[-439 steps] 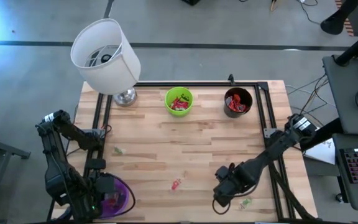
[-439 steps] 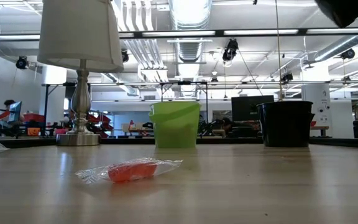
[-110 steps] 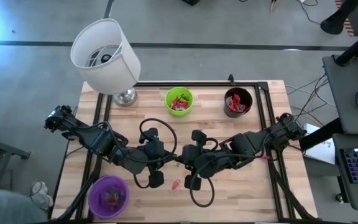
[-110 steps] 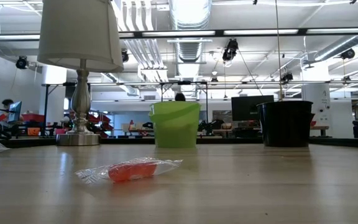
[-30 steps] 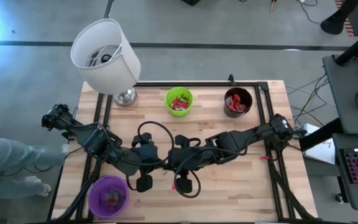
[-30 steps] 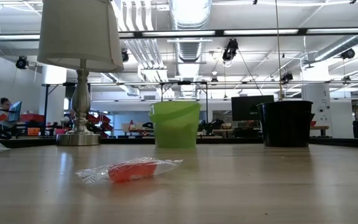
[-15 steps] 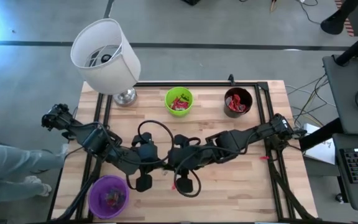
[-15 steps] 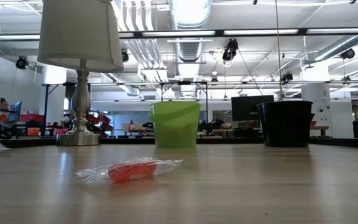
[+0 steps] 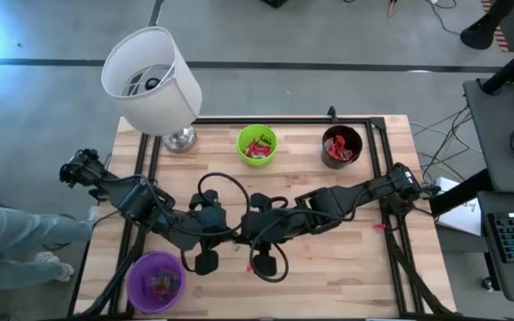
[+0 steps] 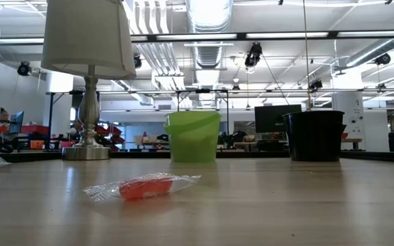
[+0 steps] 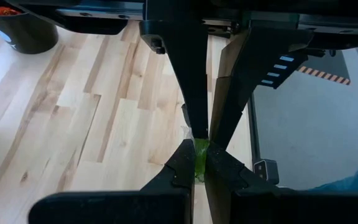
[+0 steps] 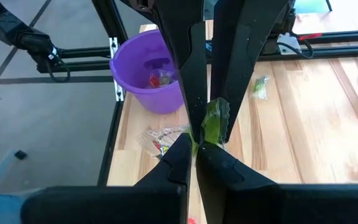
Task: Sort candy
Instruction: Put the bottom right green gummy candy into the violet bucket
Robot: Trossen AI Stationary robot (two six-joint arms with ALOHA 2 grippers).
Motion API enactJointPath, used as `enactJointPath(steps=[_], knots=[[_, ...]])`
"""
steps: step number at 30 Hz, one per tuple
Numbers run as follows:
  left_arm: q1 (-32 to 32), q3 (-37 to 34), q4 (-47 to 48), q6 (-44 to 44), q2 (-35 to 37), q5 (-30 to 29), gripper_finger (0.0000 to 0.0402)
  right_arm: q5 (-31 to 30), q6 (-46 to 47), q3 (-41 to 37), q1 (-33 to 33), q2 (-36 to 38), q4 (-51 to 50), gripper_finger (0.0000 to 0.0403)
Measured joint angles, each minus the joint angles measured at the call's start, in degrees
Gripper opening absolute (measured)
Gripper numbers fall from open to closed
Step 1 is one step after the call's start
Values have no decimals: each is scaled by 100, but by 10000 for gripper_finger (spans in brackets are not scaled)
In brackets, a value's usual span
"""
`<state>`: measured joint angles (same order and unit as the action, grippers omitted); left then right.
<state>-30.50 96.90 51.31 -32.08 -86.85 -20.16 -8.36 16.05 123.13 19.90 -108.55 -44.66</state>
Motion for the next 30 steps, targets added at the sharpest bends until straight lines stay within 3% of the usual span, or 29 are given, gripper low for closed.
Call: enactJointPath(steps=[30], knots=[[-4,-2,2,2,7,26,0,221,195,2,-44,0,-2,13]])
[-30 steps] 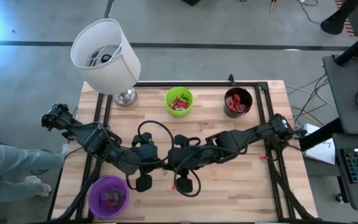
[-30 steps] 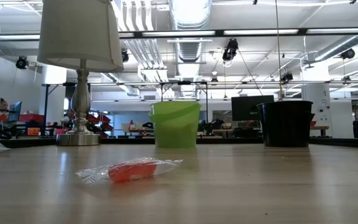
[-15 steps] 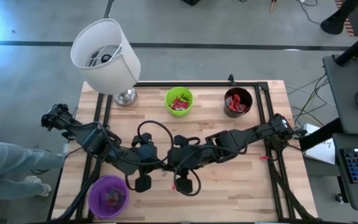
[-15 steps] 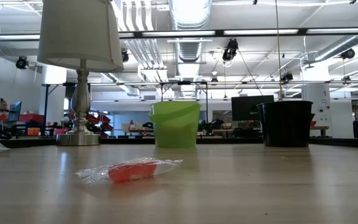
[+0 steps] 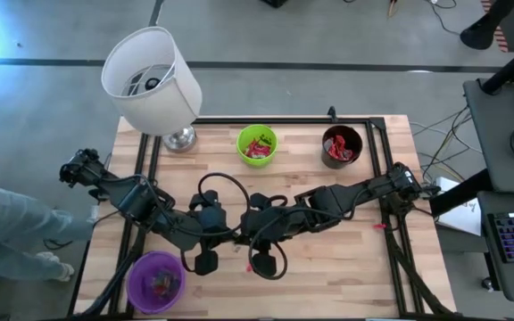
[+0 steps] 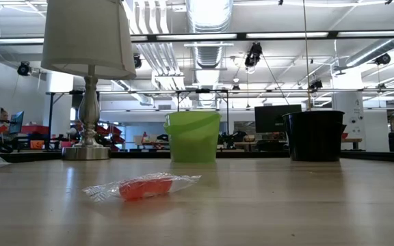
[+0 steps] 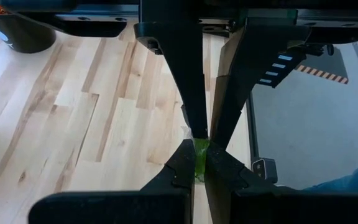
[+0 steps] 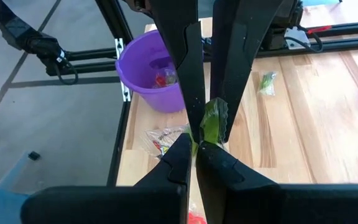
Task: Sort candy
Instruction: Put the bottom right green gummy candy into the violet bucket
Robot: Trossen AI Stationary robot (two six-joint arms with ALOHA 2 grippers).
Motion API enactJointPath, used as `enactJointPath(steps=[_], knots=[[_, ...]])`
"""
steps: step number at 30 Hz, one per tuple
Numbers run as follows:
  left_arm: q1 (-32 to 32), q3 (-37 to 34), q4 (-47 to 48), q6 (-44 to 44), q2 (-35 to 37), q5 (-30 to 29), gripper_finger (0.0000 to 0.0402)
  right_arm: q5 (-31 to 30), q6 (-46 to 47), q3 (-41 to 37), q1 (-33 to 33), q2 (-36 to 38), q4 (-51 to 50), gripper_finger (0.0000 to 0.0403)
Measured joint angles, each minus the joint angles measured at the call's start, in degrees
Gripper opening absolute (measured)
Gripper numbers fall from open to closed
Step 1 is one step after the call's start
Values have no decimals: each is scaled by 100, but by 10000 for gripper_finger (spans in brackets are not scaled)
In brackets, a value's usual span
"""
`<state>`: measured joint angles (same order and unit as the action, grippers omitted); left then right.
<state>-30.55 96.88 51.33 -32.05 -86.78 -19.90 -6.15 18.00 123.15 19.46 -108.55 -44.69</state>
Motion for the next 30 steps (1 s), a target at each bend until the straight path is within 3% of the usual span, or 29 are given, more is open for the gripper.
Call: enactJointPath(steps=[8,21,30], knots=[[0,0,0,2,0,-2,0,0,-77,-7,0,0,-19,13],[0,-7,33,281,-2,144,0,13,-1459,-87,-11,-13,48,13],[-2,-7,31,310,20,256,0,68,-1389,-98,-11,-33,251,13]])
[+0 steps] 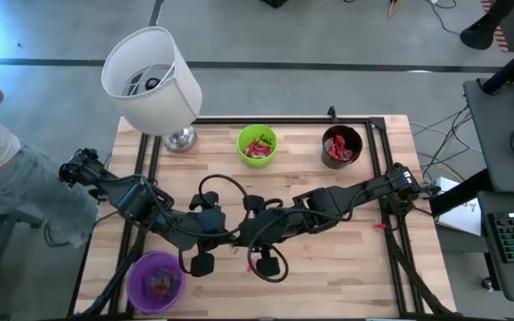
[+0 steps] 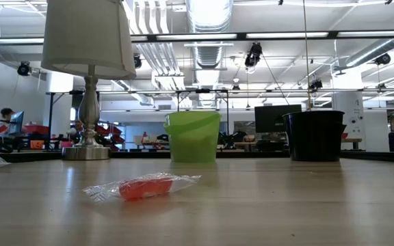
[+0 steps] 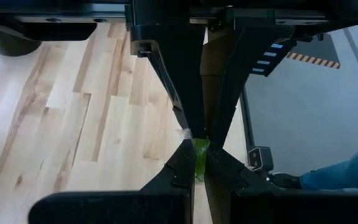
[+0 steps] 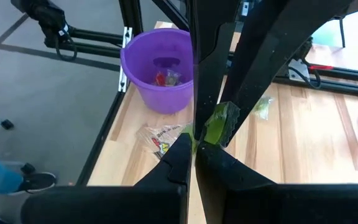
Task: Sort candy
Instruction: Put the bottom right green gummy candy into the violet bucket
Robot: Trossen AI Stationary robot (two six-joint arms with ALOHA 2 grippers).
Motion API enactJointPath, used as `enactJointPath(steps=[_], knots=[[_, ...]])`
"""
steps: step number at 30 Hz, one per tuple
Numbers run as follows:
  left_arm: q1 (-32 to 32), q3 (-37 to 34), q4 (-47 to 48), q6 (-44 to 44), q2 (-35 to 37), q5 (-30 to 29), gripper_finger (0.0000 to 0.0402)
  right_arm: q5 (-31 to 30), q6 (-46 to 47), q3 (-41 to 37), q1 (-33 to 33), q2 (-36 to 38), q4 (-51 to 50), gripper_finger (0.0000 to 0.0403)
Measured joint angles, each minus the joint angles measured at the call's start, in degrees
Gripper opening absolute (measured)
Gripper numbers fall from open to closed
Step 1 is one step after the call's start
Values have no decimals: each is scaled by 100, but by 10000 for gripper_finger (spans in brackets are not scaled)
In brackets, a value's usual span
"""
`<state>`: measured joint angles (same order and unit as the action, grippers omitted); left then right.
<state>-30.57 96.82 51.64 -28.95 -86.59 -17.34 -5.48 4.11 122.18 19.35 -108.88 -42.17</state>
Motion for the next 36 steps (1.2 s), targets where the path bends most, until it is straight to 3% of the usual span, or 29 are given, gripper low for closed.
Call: enactJointPath(steps=[29,36], knots=[[2,0,2,-3,-2,0,0,-39,331,-36,2,0,39,14],[9,0,4,-4,-1,-13,0,-7,414,-36,2,0,43,69]])
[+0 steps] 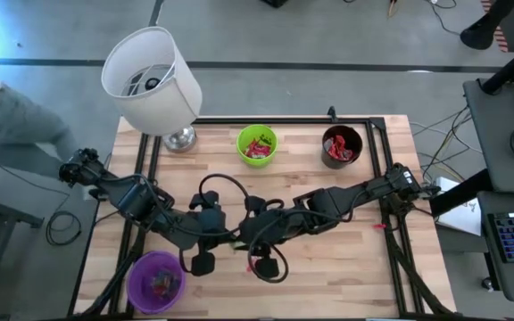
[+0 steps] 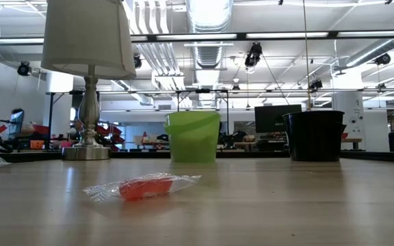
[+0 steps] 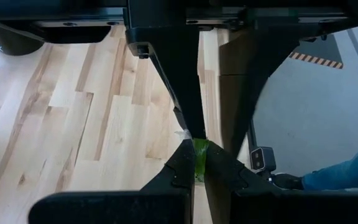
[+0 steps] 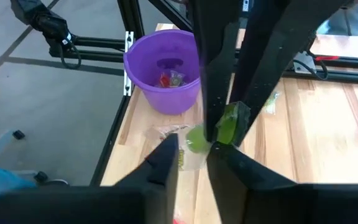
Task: Sort candy
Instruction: Put the bottom right green gummy candy into the violet bucket
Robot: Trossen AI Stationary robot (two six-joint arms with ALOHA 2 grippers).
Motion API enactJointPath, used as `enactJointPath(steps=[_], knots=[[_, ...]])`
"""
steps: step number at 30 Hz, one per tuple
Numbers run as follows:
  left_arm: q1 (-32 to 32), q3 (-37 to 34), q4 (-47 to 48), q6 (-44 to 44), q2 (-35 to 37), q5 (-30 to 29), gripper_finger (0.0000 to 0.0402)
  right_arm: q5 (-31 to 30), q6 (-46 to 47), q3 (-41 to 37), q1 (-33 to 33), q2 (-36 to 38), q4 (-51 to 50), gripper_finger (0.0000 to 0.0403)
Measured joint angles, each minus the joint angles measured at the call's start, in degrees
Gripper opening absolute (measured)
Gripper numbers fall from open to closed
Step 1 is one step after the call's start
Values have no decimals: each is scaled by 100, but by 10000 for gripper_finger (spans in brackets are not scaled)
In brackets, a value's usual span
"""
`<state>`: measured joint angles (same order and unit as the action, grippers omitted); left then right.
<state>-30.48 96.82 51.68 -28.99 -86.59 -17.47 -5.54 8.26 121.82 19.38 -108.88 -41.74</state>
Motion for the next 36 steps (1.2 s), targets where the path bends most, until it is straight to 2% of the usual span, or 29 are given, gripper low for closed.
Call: enactJointPath(steps=[4,8,18,36], knots=[[0,0,11,0,1,-3,0,0,-18,-2,0,2,-4,104],[0,0,27,0,1,-7,0,-2,-22,-2,0,0,-4,118],[-7,0,87,-48,3,11,0,2,-31,-7,7,1,2,121],[-97,4,526,-639,356,826,0,-102,80,-4,-17,12,-19,121]])
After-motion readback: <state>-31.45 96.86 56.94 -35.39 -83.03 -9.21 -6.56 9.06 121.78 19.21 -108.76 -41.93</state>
